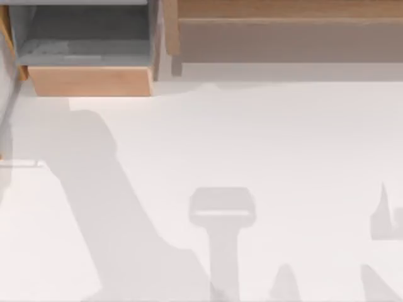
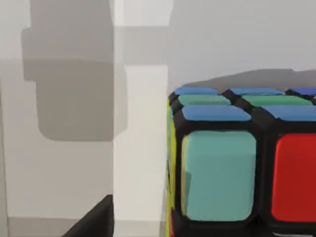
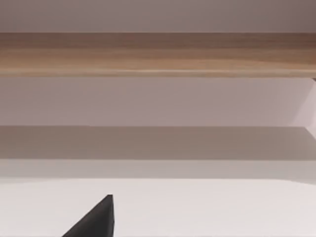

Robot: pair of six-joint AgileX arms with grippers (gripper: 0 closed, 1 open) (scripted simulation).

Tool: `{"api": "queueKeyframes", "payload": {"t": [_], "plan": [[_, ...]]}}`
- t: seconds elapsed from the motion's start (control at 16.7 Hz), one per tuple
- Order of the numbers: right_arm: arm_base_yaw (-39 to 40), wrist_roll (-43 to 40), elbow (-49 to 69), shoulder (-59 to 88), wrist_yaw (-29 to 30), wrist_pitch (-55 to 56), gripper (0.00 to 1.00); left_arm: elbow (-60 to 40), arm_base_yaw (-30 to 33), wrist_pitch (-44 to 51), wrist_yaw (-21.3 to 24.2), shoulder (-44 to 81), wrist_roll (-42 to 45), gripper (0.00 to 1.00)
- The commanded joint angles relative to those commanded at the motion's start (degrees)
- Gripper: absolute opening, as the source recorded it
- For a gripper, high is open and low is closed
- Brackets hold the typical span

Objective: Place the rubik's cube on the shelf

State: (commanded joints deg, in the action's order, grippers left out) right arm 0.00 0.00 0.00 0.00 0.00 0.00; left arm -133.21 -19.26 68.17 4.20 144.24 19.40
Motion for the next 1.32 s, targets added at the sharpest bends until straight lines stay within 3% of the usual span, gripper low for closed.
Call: {"api": "queueKeyframes", "payload": {"t": [0.18, 0.96, 1.32], "plan": [[0.0, 0.0, 0.0, 0.0, 0.0, 0.0, 1.00, 0.0, 0.0, 0.0, 0.0, 0.0, 0.0, 1.00], [0.0, 0.0, 0.0, 0.0, 0.0, 0.0, 1.00, 0.0, 0.0, 0.0, 0.0, 0.0, 0.0, 0.02], [0.0, 0.0, 0.0, 0.0, 0.0, 0.0, 1.00, 0.0, 0.0, 0.0, 0.0, 0.0, 0.0, 0.00]]}}
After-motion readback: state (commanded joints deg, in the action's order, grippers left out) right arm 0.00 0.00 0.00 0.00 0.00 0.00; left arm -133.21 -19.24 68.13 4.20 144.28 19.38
